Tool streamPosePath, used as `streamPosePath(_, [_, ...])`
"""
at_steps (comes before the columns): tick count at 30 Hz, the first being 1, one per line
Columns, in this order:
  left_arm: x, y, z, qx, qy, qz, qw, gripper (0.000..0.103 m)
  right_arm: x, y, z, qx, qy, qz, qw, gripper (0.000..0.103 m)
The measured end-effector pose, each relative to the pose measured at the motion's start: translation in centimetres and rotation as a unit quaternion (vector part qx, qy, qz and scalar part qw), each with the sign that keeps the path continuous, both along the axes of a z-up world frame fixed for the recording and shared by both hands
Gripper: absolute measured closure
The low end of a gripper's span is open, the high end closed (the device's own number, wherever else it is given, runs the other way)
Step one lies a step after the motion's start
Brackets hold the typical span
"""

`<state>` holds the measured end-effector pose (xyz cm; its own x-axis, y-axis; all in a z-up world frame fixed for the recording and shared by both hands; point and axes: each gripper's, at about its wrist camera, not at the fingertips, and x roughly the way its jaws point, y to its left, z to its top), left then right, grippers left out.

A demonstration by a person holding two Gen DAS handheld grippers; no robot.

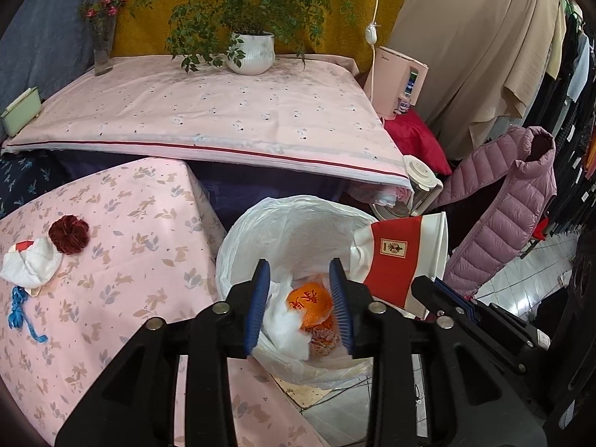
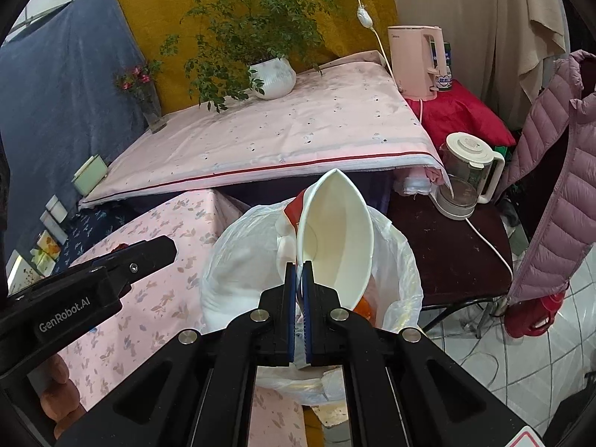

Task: Collect trash
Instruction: 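Carry the glove and paper cup over the bin and open both grippers, then move both tools back over the blue rope and white wipe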

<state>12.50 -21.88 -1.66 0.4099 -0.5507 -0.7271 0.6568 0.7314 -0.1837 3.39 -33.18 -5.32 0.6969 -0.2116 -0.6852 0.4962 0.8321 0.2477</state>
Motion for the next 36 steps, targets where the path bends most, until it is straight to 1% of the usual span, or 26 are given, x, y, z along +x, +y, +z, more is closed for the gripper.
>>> streamPosePath(10, [0.9,1.2,-0.8,0.012,0.006,0.024,0.9996,0.07,1.0,0.4,-0.3,0.003,0.001,0.012,1.0,0.099])
streamPosePath(12, [1.0,1.5,-0.8,0.015,0.002,0.029,0.9995,0.066,1.3,0.7,-0.3,0.003,0.001,0.016,1.0,0.098])
streamPosePath(14, [1.0,1.9,-0.7,0.018,-0.006,0.038,0.9991,0.054,1.6,1.1,-0.1,0.002,-0.002,0.019,1.0,0.095])
streamPosePath(15, [1.0,2.1,-0.6,0.018,-0.011,0.042,0.9989,0.053,1.8,1.3,0.0,0.002,-0.002,0.021,1.0,0.093])
streamPosePath(23, [1.9,4.4,-0.8,0.014,-0.002,0.068,0.9976,0.052,2.5,3.1,0.9,-0.006,-0.007,0.036,0.999,0.081])
streamPosePath(25, [2.1,5.1,-0.9,0.014,0.0,0.075,0.9971,0.052,2.7,3.8,1.1,-0.01,-0.007,0.04,0.999,0.074])
streamPosePath(27, [2.3,6.0,-1.1,0.01,0.006,0.084,0.9964,0.05,2.8,4.5,1.1,-0.011,-0.008,0.045,0.999,0.071])
streamPosePath(32, [3.1,8.6,-1.3,0.007,0.009,0.112,0.9936,0.05,3.7,6.4,1.3,-0.018,-0.002,0.063,0.998,0.069])
streamPosePath(34, [3.3,9.6,-1.3,0.005,0.01,0.123,0.9924,0.05,4.0,7.3,1.4,-0.021,-0.003,0.069,0.997,0.063])
streamPosePath(36, [3.7,11.0,-1.4,0.002,0.011,0.139,0.9902,0.049,4.4,8.1,1.5,-0.024,-0.003,0.076,0.997,0.062])
